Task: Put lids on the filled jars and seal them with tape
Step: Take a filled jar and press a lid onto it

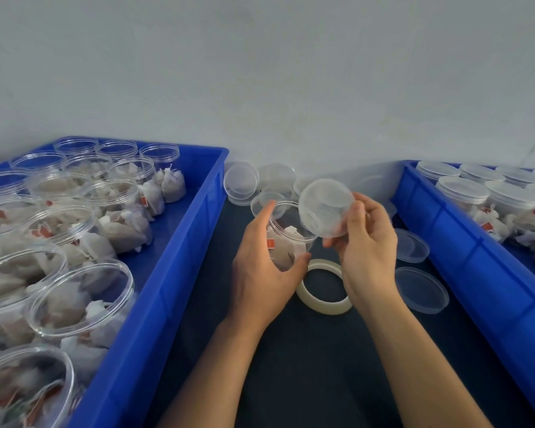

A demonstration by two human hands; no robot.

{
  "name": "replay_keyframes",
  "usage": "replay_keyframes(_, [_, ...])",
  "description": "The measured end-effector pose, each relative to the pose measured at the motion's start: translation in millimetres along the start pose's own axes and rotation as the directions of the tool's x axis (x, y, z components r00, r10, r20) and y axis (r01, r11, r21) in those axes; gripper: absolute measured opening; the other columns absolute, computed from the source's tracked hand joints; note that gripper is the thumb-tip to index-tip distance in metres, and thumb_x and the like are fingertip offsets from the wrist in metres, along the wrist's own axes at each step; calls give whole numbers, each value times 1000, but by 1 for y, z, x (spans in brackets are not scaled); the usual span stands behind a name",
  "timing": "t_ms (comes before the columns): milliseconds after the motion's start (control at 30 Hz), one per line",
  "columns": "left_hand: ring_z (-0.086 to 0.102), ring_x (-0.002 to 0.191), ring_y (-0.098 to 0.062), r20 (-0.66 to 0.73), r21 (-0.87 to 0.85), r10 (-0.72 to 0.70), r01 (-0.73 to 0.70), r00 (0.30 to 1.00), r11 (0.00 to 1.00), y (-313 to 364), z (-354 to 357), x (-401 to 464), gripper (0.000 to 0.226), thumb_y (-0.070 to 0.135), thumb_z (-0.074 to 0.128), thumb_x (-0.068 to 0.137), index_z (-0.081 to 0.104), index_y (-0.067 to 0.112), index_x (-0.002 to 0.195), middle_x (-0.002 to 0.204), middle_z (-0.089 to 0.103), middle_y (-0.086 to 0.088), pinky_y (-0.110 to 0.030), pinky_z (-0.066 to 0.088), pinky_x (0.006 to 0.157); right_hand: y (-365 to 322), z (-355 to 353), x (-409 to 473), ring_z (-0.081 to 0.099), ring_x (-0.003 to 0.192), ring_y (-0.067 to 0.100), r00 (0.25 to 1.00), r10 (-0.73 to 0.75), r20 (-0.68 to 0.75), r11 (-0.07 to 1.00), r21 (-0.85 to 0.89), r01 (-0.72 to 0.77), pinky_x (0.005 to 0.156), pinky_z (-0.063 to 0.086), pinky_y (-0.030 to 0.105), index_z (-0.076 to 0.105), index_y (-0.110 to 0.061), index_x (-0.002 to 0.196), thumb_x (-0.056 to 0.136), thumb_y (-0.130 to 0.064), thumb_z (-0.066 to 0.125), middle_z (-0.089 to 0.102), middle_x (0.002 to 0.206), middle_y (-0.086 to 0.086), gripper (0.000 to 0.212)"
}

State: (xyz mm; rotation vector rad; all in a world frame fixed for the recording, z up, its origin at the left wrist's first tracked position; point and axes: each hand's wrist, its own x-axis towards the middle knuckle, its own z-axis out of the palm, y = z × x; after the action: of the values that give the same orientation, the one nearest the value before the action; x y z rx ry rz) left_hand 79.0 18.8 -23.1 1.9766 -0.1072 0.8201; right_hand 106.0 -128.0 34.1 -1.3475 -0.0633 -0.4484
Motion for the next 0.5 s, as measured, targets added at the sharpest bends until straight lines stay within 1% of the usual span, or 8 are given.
replay_keyframes(33, [46,132,18,-5,9,23,-23,1000,1000,0,0,0,102,40,93,78,26,66,151,148,50,30,0,38,98,1,1,-1,62,58,15,999,25,22,1000,-2,-25,59,58,29,66,-20,120,113,-25,49,74,86,-8,19])
replay_keyframes(100, [45,133,18,-11,17,52,-52,999,998,1,0,0,105,39,93,78,22,70,148,146,47,34,1,37,98,4,2,-2,64,59,16,998,56,40,998,-3,-55,58,58,27,68,-20,118,112,-26,51,73,87,-3,19])
replay_keyframes(200, [45,135,17,-15,18,67,-67,998,998,1,-1,0,103,42,93,79,23,68,150,144,45,38,1,37,98,7,2,-3,63,58,13,997,73,39,997,-32,-72,56,57,27,69,-20,116,111,-28,52,73,85,-9,19])
replay_keyframes(300, [44,137,14,5,26,96,-96,995,995,2,-1,-1,104,46,90,81,17,69,150,143,40,42,0,39,99,12,3,-4,56,56,7,997,76,28,994,-77,-74,52,52,23,69,-23,113,111,-30,52,72,82,-14,18])
replay_keyframes(367, [45,139,10,12,28,118,-118,993,993,2,0,-1,102,46,89,82,18,66,153,145,40,41,-4,42,100,15,3,-4,55,56,4,997,75,20,993,-95,-73,52,49,21,69,-24,111,111,-31,52,71,81,-14,19])
replay_keyframes(433, [46,141,7,16,29,136,-137,991,990,0,1,-1,100,44,89,82,25,59,156,147,40,42,-10,43,104,17,1,-3,57,60,3,998,61,20,989,-137,-58,55,51,20,70,-27,108,111,-32,51,71,84,-16,20])
replay_keyframes(500, [45,142,8,32,35,152,-153,988,988,1,1,-2,100,45,89,80,26,58,157,148,38,44,-7,42,104,20,1,-4,64,67,3,998,56,35,983,-177,-49,60,55,24,71,-29,106,111,-31,52,73,90,-19,20])
